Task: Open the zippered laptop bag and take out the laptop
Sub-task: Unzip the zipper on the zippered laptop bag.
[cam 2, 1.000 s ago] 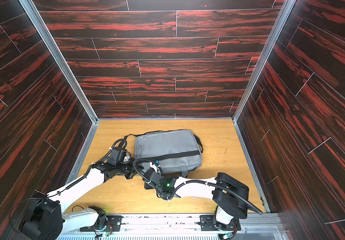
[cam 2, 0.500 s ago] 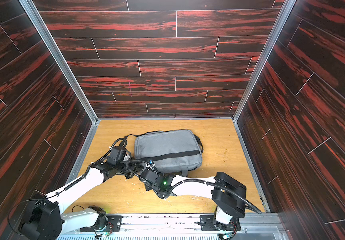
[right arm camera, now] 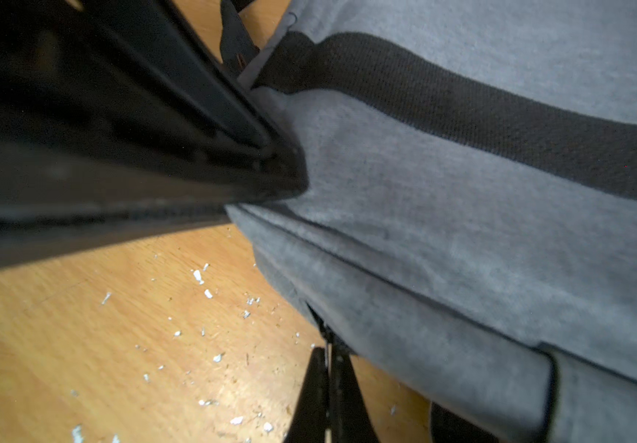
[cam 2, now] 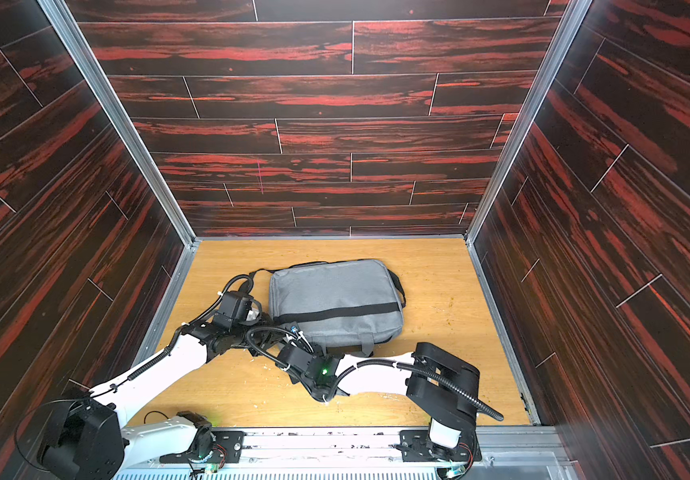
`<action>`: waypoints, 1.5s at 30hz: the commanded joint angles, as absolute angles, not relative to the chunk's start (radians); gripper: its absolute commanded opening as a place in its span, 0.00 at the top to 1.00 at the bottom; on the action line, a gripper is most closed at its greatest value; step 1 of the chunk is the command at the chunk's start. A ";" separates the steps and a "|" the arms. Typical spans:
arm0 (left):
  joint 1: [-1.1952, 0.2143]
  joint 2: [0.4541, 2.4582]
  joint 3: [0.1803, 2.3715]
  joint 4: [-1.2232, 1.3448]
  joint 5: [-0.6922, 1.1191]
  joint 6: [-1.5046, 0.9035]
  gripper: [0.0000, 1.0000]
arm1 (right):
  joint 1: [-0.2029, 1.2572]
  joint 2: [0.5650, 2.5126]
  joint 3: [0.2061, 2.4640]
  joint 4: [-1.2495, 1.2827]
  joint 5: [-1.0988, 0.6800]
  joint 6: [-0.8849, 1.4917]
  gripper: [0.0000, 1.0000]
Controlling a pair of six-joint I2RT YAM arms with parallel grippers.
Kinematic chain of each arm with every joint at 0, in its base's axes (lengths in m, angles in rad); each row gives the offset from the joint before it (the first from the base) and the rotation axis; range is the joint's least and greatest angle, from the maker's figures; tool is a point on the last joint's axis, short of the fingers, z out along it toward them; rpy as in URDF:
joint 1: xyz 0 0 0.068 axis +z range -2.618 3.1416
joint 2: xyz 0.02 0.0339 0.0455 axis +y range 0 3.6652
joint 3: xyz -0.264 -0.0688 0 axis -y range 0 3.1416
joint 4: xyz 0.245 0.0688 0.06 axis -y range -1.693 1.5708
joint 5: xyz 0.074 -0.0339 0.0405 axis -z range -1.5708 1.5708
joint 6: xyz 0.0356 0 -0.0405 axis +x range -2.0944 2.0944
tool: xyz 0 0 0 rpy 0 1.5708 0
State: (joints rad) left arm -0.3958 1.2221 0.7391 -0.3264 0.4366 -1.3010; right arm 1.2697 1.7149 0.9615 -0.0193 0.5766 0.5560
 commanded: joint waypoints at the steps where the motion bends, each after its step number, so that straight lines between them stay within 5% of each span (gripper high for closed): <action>1: -0.374 1.170 0.808 -0.266 0.422 -1.294 1.00 | 1.260 1.683 0.880 -0.140 0.646 0.534 1.00; 15: -0.368 1.155 0.805 -0.252 0.425 -1.298 1.00 | 1.258 1.569 0.768 -0.026 0.632 0.553 1.00; 45: -0.428 1.114 0.752 -0.158 0.446 -1.412 1.00 | 1.255 1.747 0.924 0.460 0.437 0.446 1.00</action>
